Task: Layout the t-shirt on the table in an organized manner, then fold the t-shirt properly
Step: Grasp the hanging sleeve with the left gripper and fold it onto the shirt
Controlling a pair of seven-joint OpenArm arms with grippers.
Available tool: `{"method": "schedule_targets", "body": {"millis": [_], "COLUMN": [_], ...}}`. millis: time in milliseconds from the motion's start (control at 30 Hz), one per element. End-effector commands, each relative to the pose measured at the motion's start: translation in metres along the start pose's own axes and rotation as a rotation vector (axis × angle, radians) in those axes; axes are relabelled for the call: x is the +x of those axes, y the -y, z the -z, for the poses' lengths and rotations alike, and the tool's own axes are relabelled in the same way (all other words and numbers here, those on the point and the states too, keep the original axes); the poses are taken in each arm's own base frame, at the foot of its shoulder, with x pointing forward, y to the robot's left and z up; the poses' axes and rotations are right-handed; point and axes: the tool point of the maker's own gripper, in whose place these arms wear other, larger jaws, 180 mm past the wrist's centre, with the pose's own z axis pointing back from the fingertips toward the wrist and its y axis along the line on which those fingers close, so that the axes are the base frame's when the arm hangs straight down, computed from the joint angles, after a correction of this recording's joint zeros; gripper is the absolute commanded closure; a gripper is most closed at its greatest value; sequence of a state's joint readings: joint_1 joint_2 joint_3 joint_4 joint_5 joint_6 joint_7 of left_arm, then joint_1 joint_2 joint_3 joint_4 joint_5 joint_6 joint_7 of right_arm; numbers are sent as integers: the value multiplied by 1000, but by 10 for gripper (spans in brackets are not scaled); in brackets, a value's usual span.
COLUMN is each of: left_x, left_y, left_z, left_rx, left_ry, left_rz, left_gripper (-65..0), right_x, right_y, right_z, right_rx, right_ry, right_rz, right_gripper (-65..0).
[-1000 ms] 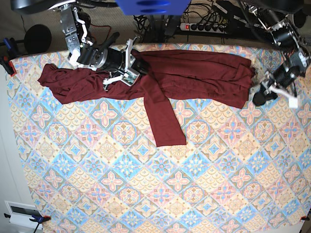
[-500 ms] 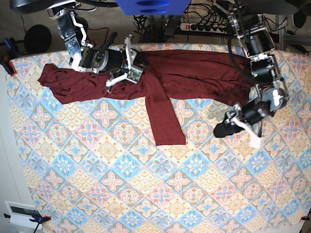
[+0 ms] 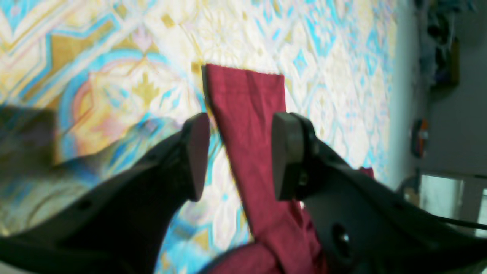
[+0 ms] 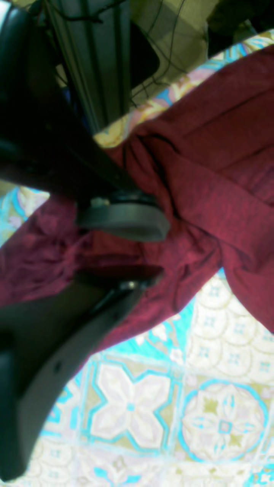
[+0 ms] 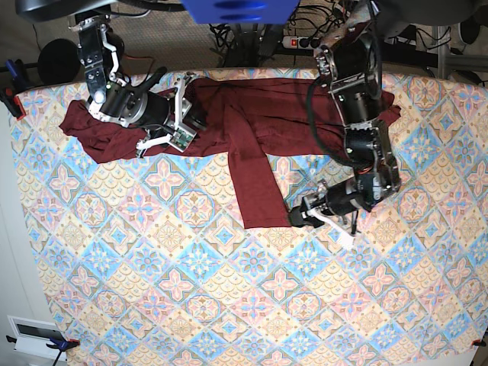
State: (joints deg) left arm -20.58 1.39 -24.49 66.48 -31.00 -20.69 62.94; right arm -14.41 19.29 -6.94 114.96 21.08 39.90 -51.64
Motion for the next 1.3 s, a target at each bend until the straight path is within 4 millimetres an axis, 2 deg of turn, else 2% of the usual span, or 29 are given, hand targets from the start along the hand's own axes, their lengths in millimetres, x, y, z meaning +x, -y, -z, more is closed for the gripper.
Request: {"method": "schedule_targets", "body": {"millis": [0,100,233,333,433,600,700,867,1033,1100,1267], "left_x": [14,1,-4,-9,-11,-46,-50,-44,-40,-29,3], "left_y": [11,14,27,27,26,10,9,5,1,-1,15], "left_z": [4,21,37,43,47,61,62,62,58,50,16], "left_rx": [-9,26,70,121,148,185,183,192,195,195,114], "left_ry": [26,-25,-31,-35,-32,-136,-148,-119,-112,-77,61], "left_rz": [11,-1,18,0,-12,-57,-59,-53,-59,-44,-13], "left_gripper": [-264,-264,-266,-266,-266,-260,-198,0,0,0,0], "right_x": [11,14,16,16,16,17,18,17,17,17,17], "right_y": [4,7,9,9,10,13,22,30,30,30,30], "right_z": [-4,-4,-5,-5,-5,-6,-10,-14,-14,-14,-14], "right_rx": [-8,-15,-19,-19,-20,-30,-54,-81,-81,-81,-81], "right_ry": [39,46,50,50,51,54,57,59,59,59,59], "right_rz": [-13,-20,-24,-24,-23,-23,-19,-10,-10,-10,-10], "right_gripper": [-155,-155,-155,-155,-155,-155,-155,-155,-155,-155,-154]}}
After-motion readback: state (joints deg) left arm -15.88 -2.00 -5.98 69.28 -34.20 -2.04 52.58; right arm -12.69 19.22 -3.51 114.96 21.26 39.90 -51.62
